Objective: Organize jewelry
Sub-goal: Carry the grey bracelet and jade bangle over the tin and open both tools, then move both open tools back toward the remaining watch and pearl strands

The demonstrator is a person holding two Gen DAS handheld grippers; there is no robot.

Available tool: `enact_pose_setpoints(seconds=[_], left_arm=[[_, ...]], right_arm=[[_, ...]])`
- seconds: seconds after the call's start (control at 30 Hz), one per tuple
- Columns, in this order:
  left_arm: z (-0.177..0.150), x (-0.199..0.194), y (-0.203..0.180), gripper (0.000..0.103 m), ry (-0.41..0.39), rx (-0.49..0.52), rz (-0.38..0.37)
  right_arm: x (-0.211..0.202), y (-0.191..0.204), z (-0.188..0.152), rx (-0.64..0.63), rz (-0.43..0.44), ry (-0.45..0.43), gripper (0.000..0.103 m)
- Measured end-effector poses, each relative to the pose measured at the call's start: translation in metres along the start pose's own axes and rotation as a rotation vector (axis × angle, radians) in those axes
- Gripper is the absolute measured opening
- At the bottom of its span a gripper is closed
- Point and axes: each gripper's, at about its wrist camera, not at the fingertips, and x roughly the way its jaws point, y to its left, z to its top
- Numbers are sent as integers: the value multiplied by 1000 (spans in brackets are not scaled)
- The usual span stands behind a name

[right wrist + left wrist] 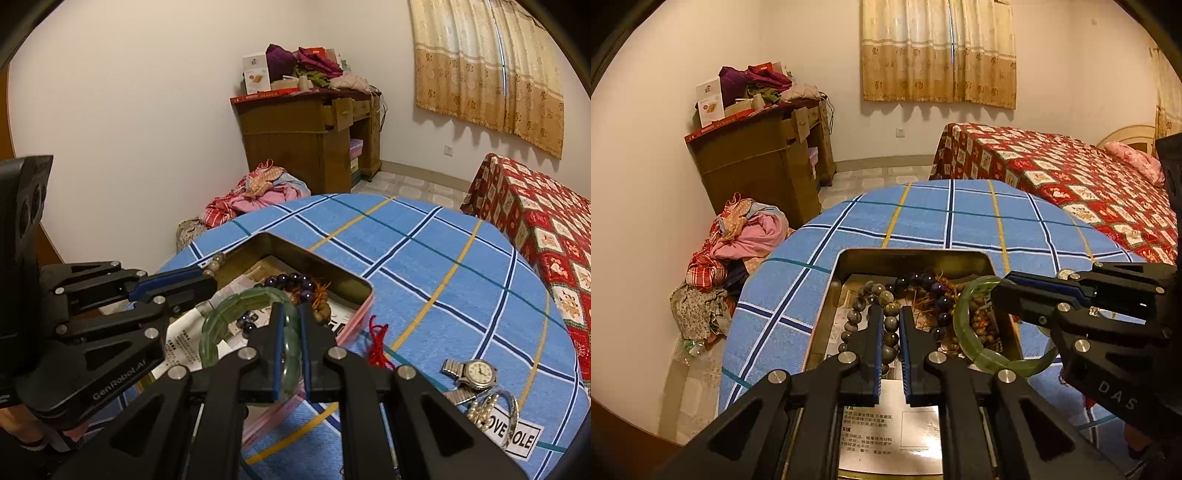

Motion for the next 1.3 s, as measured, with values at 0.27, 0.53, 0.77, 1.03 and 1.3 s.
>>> enact_pose_setpoints(seconds=[0.27, 0.53, 0.77, 1.03, 1.3], left_arm=[[-3, 6, 3, 7, 22, -1, 3], [-5, 9, 1, 8, 25, 10, 5], [-5, 7, -7, 13, 30, 52, 43], [-1, -14, -11, 81, -52, 1, 59], [-3, -10, -50, 81, -48, 35, 30]], right_arm=[[7, 4, -4, -10, -1, 24, 11], [12, 10, -7, -25, 4, 45, 11], [10, 6, -11, 0, 3, 32, 37], [-28, -38, -24, 92, -49, -20, 46], [-67, -115, -53, 245, -239, -19, 46]])
